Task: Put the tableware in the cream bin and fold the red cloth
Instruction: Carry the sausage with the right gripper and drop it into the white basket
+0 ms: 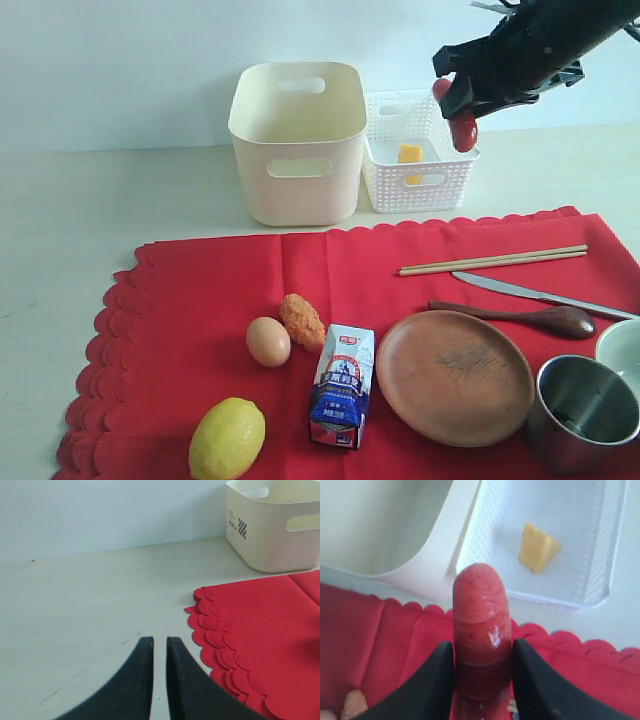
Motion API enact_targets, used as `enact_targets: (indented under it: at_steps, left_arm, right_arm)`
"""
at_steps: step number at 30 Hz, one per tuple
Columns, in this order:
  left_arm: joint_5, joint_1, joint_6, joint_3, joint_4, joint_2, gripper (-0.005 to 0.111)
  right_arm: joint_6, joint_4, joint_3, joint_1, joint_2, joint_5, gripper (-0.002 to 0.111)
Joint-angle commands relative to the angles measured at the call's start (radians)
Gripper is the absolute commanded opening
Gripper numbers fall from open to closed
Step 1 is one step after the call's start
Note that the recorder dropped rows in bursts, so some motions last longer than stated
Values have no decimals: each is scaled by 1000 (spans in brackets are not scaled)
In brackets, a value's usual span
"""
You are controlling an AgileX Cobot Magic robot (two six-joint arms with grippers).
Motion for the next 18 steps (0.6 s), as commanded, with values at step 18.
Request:
enact_targets:
  at_steps: [18]
  left_arm:
    - [-5, -5, 3, -1, 6, -6, 12]
  right_arm:
    - [-109, 40, -577, -19, 538, -195, 0]
